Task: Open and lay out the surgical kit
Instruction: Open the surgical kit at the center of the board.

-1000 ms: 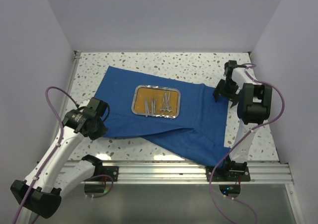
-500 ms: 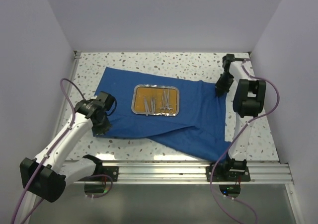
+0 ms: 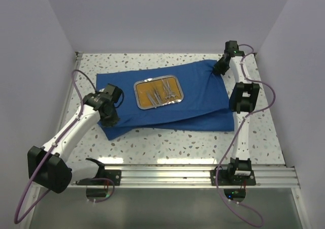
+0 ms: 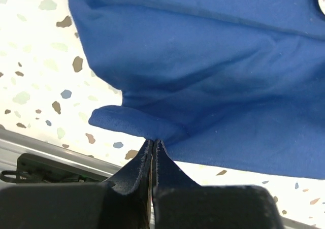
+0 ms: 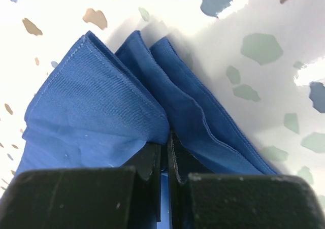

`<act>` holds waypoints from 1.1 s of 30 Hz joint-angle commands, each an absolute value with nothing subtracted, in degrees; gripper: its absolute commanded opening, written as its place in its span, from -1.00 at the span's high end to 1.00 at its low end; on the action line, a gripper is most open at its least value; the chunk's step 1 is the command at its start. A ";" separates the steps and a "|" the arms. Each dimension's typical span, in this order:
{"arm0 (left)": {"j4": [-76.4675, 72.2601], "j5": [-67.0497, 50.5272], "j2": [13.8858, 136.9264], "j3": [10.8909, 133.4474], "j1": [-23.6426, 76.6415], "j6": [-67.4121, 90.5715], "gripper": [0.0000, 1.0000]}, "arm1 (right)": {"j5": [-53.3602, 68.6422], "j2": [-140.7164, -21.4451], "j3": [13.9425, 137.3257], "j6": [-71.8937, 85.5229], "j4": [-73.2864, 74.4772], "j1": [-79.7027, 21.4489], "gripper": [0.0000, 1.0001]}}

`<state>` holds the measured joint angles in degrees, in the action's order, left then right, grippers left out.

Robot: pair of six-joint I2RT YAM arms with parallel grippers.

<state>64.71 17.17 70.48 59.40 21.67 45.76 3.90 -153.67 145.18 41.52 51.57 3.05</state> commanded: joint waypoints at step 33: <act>75.50 -6.07 58.71 50.36 25.93 35.25 1.00 | -9.32 -159.08 145.56 50.89 35.07 9.49 1.00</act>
